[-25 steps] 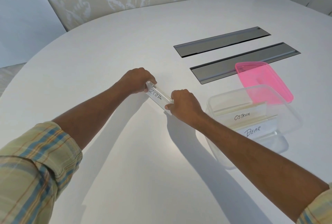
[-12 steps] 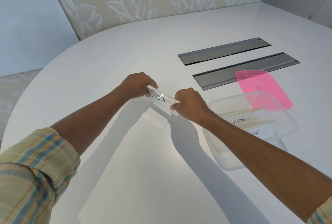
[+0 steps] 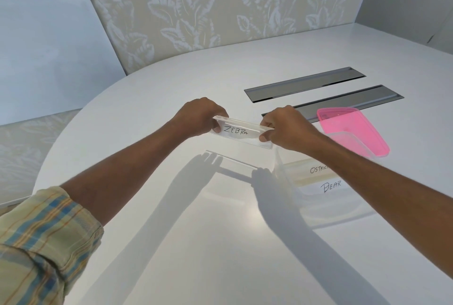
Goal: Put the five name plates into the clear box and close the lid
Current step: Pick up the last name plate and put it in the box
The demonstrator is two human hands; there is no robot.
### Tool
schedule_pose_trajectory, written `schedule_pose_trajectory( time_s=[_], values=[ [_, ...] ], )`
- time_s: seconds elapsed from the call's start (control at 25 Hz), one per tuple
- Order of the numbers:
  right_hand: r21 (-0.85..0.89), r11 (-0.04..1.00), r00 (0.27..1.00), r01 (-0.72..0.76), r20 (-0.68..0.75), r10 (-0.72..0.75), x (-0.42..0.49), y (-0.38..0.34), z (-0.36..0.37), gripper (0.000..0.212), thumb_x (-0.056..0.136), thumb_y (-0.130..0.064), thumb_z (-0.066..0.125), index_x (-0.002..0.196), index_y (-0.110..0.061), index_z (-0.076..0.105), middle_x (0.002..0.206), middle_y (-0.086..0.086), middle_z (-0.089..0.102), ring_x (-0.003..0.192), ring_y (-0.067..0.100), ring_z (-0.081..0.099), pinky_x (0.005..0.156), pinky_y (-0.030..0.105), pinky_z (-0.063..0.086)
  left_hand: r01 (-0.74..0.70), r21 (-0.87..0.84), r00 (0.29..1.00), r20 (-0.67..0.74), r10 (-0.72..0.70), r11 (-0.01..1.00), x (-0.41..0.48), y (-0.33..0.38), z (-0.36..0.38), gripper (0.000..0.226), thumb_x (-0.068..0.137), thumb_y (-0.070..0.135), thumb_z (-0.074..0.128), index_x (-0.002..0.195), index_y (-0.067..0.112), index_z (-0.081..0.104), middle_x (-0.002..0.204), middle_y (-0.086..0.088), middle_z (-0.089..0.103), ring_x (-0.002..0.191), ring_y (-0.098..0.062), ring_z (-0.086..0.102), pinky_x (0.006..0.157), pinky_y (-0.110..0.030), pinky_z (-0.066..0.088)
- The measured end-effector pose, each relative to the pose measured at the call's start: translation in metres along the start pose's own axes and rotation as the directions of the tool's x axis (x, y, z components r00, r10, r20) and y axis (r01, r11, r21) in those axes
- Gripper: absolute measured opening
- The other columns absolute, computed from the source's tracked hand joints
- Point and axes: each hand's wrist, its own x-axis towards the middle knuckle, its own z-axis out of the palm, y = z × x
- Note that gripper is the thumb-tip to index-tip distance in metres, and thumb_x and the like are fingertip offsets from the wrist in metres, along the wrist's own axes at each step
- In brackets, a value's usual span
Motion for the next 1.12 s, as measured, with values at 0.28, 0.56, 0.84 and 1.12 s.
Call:
schedule_pose_trajectory(
  time_s=[0.28, 0.56, 0.84, 1.12],
  values=[
    [0.008, 1.000, 1.000, 0.011, -0.014, -0.010, -0.023, 0.050, -0.046, 0.021, 0.081, -0.020, 0.088, 0.101, -0.016, 0.081, 0.088, 0.003, 0.073, 0.081, 0.026, 0.067, 0.073, 0.038, 0.058, -0.012, 0.074, 0.996, -0.084, 0.018, 0.997, -0.003, 0.067, -0.011, 0.037, 0.084, 0.026, 0.075, 0.120, 0.036, 0.074, 0.109, 0.005, 0.074, 0.109, -0.023, 0.065, 0.082, -0.038, 0.055],
    [0.043, 0.999, 1.000, 0.019, 0.005, -0.019, -0.045, 0.119, -0.071, 0.027, 0.077, -0.015, 0.091, 0.101, -0.019, 0.082, 0.093, -0.002, 0.079, 0.093, 0.022, 0.073, 0.081, 0.036, 0.059, -0.059, 0.086, 0.991, -0.113, 0.069, 0.994, 0.006, 0.135, -0.002, 0.037, 0.083, 0.039, 0.079, 0.120, 0.034, 0.074, 0.103, 0.000, 0.074, 0.100, -0.026, 0.066, 0.069, -0.030, 0.038],
    [0.062, 0.998, 0.999, 0.029, 0.021, -0.030, -0.058, 0.171, -0.078, 0.042, 0.072, -0.003, 0.093, 0.111, -0.011, 0.082, 0.111, 0.004, 0.081, 0.110, 0.020, 0.074, 0.098, 0.038, 0.058, -0.070, 0.108, 0.990, -0.110, 0.082, 0.992, 0.018, 0.188, 0.028, 0.045, 0.084, 0.051, 0.079, 0.123, 0.029, 0.072, 0.105, -0.003, 0.073, 0.101, -0.030, 0.069, 0.069, -0.031, 0.038],
    [-0.030, 0.997, 0.992, 0.074, 0.101, -0.070, -0.061, 0.192, -0.069, 0.045, 0.077, -0.001, 0.089, 0.119, -0.014, 0.079, 0.118, 0.000, 0.078, 0.117, 0.018, 0.071, 0.103, 0.041, 0.054, -0.032, 0.126, 0.999, -0.038, 0.038, 0.992, 0.023, 0.212, 0.051, 0.042, 0.087, 0.048, 0.078, 0.118, 0.021, 0.073, 0.109, -0.007, 0.073, 0.103, -0.033, 0.068, 0.077, -0.035, 0.052]
  ],
)
